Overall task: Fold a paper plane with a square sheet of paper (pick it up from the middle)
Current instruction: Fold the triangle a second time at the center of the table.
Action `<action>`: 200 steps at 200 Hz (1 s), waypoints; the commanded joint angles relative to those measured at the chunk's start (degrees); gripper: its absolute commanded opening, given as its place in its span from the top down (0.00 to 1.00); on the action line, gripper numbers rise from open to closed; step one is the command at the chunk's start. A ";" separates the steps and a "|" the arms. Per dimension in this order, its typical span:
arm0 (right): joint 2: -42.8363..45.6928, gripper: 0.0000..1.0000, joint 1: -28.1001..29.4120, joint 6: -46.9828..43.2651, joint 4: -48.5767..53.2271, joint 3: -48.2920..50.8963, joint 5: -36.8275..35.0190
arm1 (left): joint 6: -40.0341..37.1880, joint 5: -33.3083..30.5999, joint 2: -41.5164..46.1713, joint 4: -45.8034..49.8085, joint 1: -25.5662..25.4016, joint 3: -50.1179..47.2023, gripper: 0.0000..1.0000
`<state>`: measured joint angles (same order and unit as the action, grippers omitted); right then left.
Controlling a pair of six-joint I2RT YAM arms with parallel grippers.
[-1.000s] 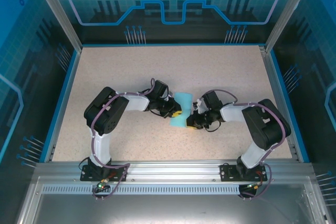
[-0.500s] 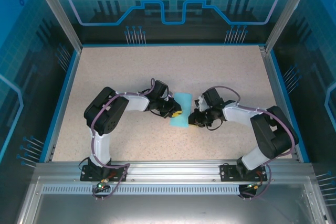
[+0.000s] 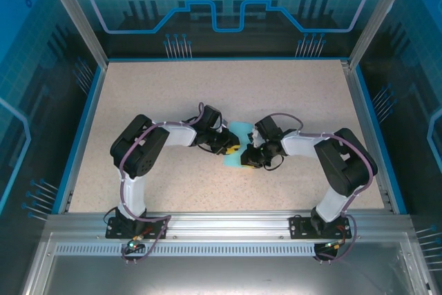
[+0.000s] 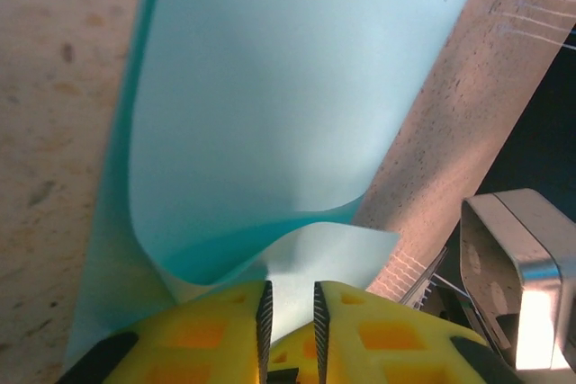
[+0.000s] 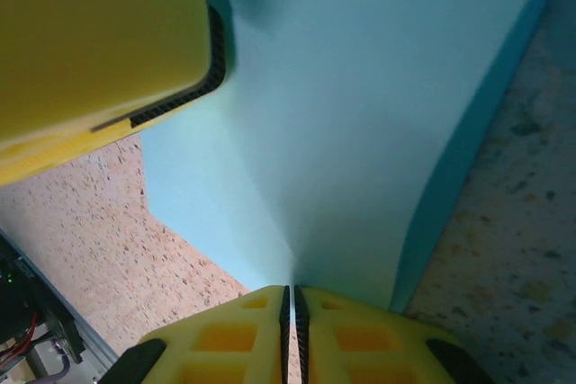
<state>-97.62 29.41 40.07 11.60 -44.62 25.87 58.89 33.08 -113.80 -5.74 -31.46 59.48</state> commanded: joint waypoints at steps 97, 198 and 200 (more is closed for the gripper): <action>-0.45 0.87 -2.60 0.81 -2.94 4.63 1.57 | -0.55 -1.66 5.59 -1.17 -2.31 -1.59 0.66; -0.80 0.91 -2.73 0.62 -1.51 4.17 0.37 | -1.14 -6.37 0.08 0.10 -3.23 -1.38 0.72; -0.74 0.91 -2.70 0.62 -1.36 4.08 0.25 | -1.19 -6.54 0.00 0.11 -3.14 -1.43 0.72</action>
<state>-97.23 27.68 40.56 6.39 -41.50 29.34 58.98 30.13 -112.29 -7.92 -34.68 58.35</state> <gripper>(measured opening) 0.099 0.283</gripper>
